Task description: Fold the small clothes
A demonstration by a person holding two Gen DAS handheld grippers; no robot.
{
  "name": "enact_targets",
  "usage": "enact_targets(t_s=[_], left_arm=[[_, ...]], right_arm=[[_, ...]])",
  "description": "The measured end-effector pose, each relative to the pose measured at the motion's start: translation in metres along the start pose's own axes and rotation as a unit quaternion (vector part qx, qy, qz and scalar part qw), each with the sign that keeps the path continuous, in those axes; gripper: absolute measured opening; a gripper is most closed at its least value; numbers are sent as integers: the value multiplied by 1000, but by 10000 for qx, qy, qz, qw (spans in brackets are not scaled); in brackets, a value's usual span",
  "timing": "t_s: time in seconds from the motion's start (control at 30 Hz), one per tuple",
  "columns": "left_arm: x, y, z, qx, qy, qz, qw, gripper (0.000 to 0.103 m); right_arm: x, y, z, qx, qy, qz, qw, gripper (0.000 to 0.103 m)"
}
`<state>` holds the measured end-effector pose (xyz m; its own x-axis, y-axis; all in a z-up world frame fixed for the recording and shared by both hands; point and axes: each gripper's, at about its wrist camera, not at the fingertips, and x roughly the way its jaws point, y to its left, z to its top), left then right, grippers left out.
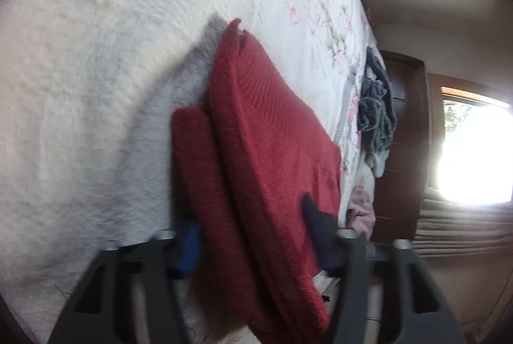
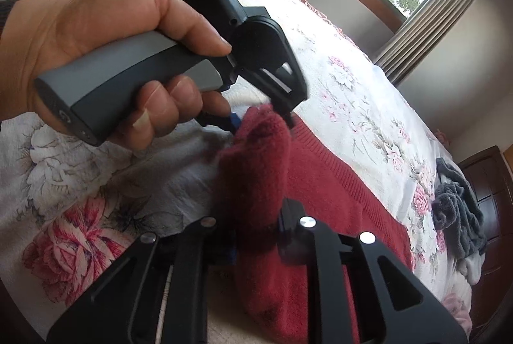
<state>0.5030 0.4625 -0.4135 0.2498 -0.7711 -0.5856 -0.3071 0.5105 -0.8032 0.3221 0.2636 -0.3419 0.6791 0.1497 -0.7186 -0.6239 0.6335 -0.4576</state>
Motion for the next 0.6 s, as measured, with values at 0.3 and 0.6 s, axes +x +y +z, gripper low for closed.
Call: enact_targets(t_s=[0.3, 0.6], left_arm=[[-13, -25, -2, 139, -28, 314, 9994, 18], [-24, -95, -10, 646, -27, 891, 9939, 17]], right_arm=[[-15, -8, 0, 259, -88, 131, 9995, 14], [-44, -39, -4, 808, -287, 256, 9960, 13]])
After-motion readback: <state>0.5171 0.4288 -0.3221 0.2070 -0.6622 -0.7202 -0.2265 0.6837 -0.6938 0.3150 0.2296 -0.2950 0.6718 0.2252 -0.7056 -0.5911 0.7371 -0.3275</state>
